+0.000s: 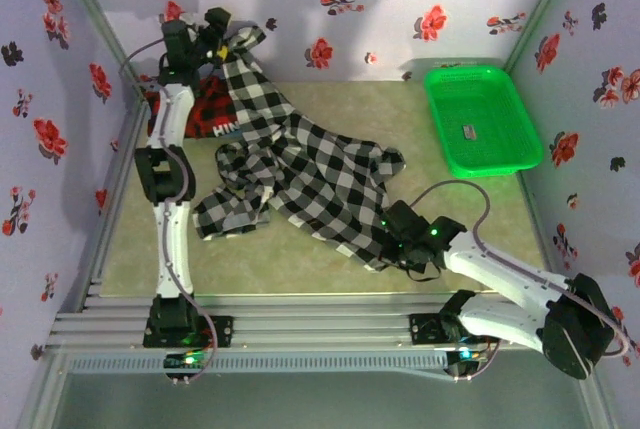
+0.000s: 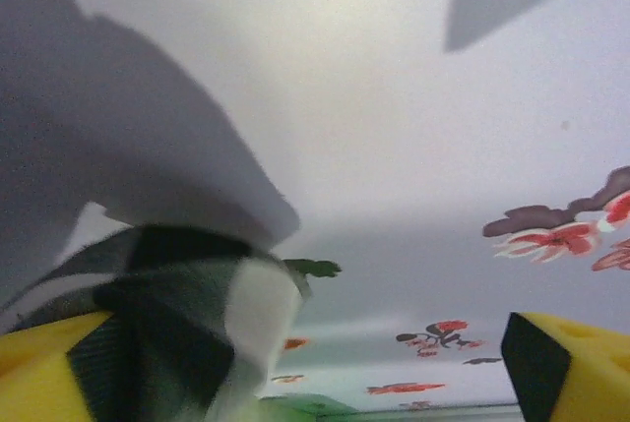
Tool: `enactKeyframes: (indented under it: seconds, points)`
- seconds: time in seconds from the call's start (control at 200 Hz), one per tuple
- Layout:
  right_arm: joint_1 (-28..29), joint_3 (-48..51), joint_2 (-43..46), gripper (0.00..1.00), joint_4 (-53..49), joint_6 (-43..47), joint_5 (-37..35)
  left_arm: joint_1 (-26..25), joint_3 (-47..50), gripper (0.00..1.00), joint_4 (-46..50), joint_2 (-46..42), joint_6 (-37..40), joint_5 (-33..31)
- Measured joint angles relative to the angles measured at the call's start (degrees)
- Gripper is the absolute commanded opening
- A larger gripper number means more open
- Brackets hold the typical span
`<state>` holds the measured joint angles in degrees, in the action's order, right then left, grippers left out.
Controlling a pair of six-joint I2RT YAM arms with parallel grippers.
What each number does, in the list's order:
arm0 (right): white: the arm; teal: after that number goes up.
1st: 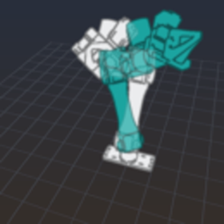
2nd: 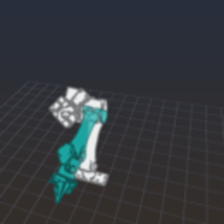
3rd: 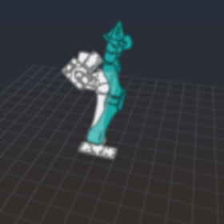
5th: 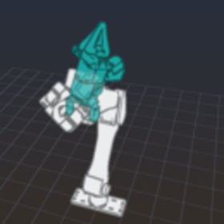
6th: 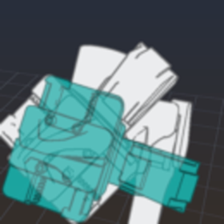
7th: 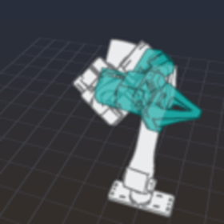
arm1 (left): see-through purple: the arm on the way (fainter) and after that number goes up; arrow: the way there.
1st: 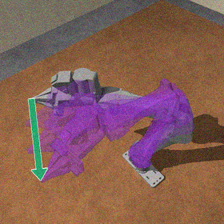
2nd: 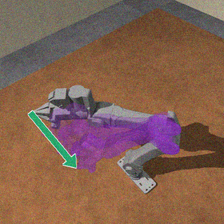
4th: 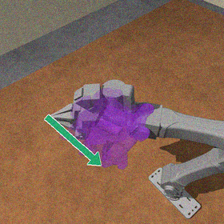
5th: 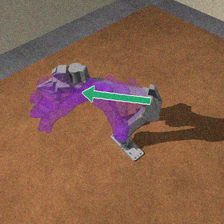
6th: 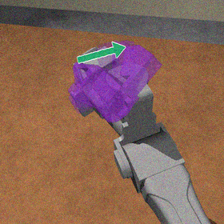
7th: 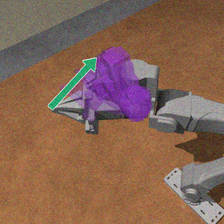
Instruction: Fold and stack the long sleeve shirts
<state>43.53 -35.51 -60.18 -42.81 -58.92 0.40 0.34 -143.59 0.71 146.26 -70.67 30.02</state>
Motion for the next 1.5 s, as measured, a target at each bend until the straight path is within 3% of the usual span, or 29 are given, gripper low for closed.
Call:
enactKeyframes:
  seconds: [0.17,0.375,0.45,0.535,0.67,0.83,1.025,1.275,1.44,1.5]
  points:
    - [-1.97,-0.46,-0.15,0.07,-0.39,1.49,0.24,1.07,19.1,1.0,12.59,-20.98,14.56,0.28]
    - [-5.92,-2.6,-1.01,0.46,-1.09,5.07,0.81,1.07,39.28,1.0,24.02,-58.21,30.62,-3.48]
    - [-6.54,-3.43,-1.01,0.5,-1.27,5.88,0.96,0.94,48.89,1.0,28.55,-70.12,34.42,-5.33]
    - [-6.69,-4.46,-0.96,0.52,-1.49,6.4,1.4,-0.72,59.3,1.0,35.98,-77.96,37.97,-8.85]
    - [-6.34,-4.83,0.31,0.56,-2.19,6.16,3.72,-9.94,73.31,1.0,48.87,-78.6,40.46,-15.1]
    - [-2.91,-4.7,1.46,0.57,-3.37,4.39,5.16,-18.64,87.23,0.98,56.26,-79.38,38.16,-17.86]
    - [0.37,0.2,1.07,0.57,0.2,0.76,6.32,-19.21,93.5,0.95,56.83,-80.54,36.52,-21.4]
    - [2.34,2.38,-3.52,0.56,5.75,-1.64,6.25,-18.97,96.24,0.89,49.18,-72.59,37.18,-25.64]
    - [2.51,3.17,-5.09,0.54,9.64,-2.95,5.57,-17.31,98.92,0.73,42.88,-66.62,38.64,-26.84]
    - [2.51,3.65,-5.75,0.51,11.26,-3.56,5.09,-16.37,99.51,0.61,40.35,-64.87,39.28,-26.84]
